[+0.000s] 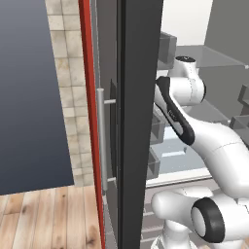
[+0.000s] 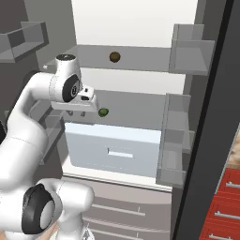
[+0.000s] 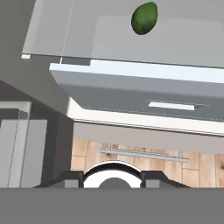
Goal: Place the cold items (kiwi and avocado) from the fridge in one tupperware on the dining counter. Place the warm items (kebab skewer and hot dog) in the stove area in another tupperware.
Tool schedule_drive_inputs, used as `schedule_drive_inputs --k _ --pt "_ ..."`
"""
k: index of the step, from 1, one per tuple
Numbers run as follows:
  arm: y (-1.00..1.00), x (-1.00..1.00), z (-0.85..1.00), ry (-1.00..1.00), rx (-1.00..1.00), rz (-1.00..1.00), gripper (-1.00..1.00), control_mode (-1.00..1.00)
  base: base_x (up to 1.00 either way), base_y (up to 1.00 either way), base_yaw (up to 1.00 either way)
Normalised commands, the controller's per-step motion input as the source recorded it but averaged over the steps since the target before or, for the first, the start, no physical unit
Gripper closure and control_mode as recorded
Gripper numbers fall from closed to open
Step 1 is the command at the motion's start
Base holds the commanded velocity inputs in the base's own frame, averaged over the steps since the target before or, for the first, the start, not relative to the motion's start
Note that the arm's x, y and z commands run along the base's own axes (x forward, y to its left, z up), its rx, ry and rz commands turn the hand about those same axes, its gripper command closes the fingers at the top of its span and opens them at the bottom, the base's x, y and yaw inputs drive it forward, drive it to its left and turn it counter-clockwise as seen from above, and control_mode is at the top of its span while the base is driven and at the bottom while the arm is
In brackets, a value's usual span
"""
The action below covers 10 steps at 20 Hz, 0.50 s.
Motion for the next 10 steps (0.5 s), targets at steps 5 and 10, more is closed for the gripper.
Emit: schedule_drive_inputs --k 5,10 --pt "-0.2 -0.01 0.1 -0.17 -0.05 -0.05 -1.0 -1.0 0.0 0.0 0.0" --pt "-0.71 -0.01 0.15 -0.39 -0.07 -0.28 -1.0 -1.0 0.0 0.0 0.0"
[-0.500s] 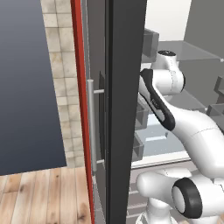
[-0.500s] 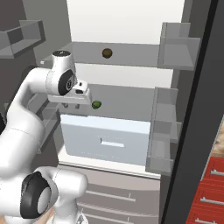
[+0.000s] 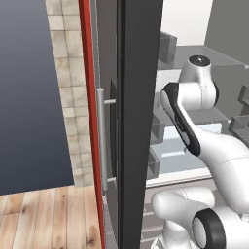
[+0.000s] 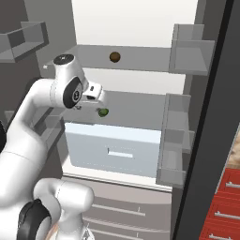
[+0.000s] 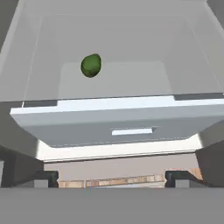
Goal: Place the cold items (kiwi and avocado) from the fridge in one tupperware on the dining counter. Place the warm items (kebab skewer and hot dog) in the stove area in another tupperware.
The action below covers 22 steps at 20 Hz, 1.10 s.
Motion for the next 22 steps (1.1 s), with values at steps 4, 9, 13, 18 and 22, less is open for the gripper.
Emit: schedule_drive_inputs --k 4,9,13,18,22 --pt "-0.08 0.0 0.71 -0.64 -0.07 -0.11 -1.0 -1.0 0.0 0.0 0.0" --pt "-0.06 0.0 1.0 -0.4 -0.01 -0.06 -1.0 -1.0 0.0 0.0 0.0" --pt "-0.31 0.04 0.88 -0.31 0.0 0.0 -1.0 -1.0 0.0 0.0 0.0" --pt "-0.34 0.53 0.53 -0.13 0.05 0.06 -1.0 -1.0 0.0 0.0 0.0" --pt "-0.01 0.45 0.38 0.0 0.05 0.01 -1.0 -1.0 0.0 0.0 0.0"
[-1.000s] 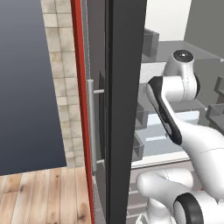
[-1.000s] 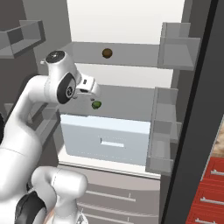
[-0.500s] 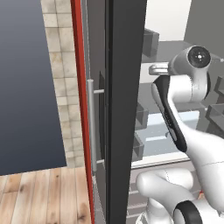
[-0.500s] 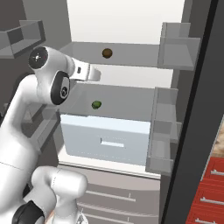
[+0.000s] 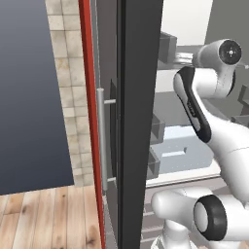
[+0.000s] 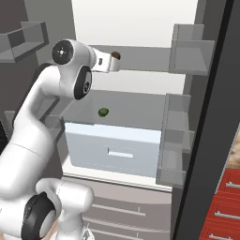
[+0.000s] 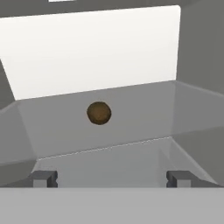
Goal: Place the cold items (kiwi and avocado) from the fridge in one tupperware on the dining counter. Place the warm items (kebab skewer and hot dog) in the stove area in another tupperware.
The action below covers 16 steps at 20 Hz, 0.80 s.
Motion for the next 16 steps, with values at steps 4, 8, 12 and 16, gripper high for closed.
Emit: schedule_drive_inputs --k 4,8,12,16 --pt "0.0 0.57 0.03 0.0 0.0 0.0 -1.0 -1.0 0.0 0.0 0.0" --pt "-0.01 0.56 0.0 0.0 0.0 0.0 -1.0 -1.0 0.0 0.0 0.0" --pt "0.0 0.49 0.0 0.05 0.0 0.06 -1.0 -1.0 0.0 0.0 0.0" --pt "-0.01 0.6 -0.02 0.09 0.0 0.01 -1.0 -1.0 0.0 0.0 0.0"
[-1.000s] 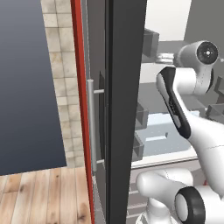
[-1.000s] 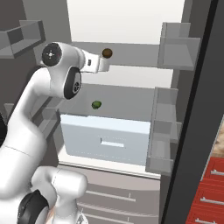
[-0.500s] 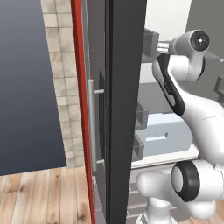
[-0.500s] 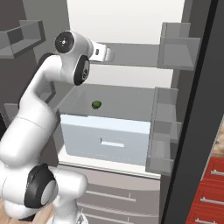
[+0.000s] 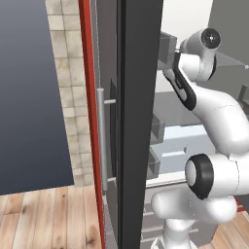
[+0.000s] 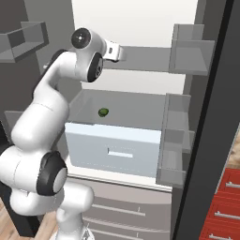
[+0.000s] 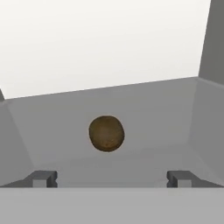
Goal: Place the cold items (kiwi and avocado) from the fridge in one tupperware on the dining counter. Place the warm items (kebab skewer and hot dog) in the stove area in another tupperware.
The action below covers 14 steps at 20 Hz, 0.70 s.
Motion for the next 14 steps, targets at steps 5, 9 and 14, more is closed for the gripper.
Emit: schedule_drive_inputs --k 5,9,14 --pt "-0.01 0.56 -0.07 0.03 0.0 0.0 -1.0 -1.0 0.0 0.0 0.0" --pt "-0.07 0.38 -0.05 0.01 0.01 0.0 -1.0 -1.0 0.0 0.0 0.0" --pt "-0.08 0.3 -0.05 0.08 0.0 0.0 -1.0 -1.0 0.0 0.0 0.0"
